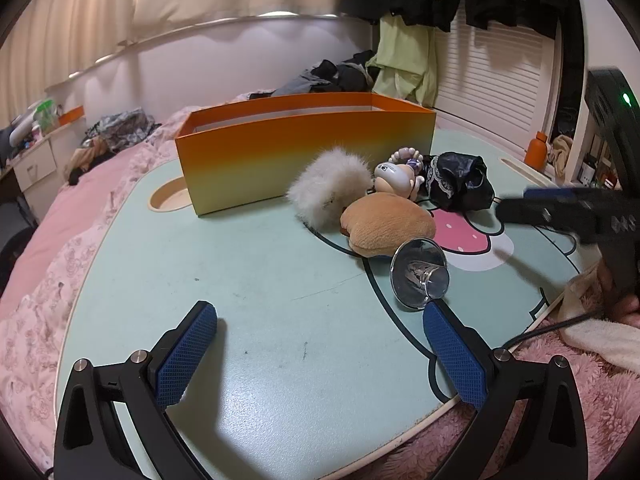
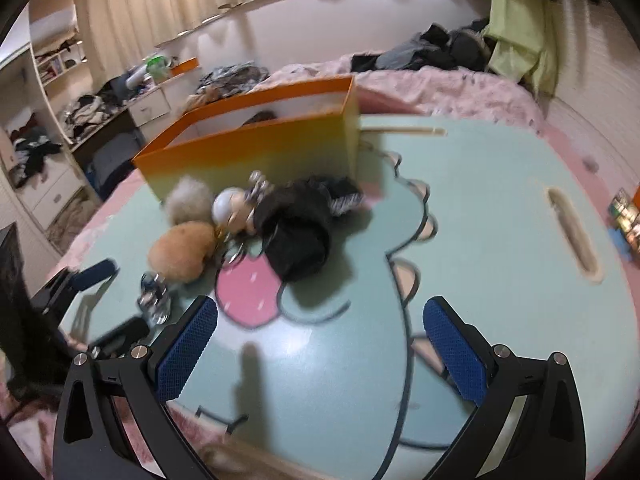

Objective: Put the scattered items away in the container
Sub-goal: 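Grasp the black pouch with the right gripper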

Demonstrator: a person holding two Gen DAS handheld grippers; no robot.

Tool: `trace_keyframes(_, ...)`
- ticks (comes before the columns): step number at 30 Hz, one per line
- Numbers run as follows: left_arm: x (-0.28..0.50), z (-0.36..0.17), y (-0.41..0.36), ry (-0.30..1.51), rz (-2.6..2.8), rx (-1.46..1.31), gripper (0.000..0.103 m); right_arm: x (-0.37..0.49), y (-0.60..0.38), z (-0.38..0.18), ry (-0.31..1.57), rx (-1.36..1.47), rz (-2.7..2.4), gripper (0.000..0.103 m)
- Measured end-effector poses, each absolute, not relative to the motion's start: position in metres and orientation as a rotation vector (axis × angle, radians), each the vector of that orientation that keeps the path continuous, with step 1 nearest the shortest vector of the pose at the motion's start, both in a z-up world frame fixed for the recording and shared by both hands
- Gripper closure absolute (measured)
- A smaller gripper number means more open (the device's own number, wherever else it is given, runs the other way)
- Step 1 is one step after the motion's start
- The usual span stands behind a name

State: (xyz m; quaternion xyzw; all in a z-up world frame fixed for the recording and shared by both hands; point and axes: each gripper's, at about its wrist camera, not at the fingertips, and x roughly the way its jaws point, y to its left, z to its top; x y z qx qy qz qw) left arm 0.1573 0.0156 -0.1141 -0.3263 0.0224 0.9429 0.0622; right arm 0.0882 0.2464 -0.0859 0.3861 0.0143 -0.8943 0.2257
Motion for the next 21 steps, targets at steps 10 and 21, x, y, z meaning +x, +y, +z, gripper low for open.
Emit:
trace_keyframes(10,0.158,-0.114,0.017,0.068,2.851,-0.986,0.000,0.055,0.224,-0.070,0.071,1.038,-2.489,0.001)
trace_keyframes(21,0.158,-0.115,0.017,0.068,2.852,-0.985,0.000,0.053,0.231,-0.092,-0.028,1.072,-2.420,0.064)
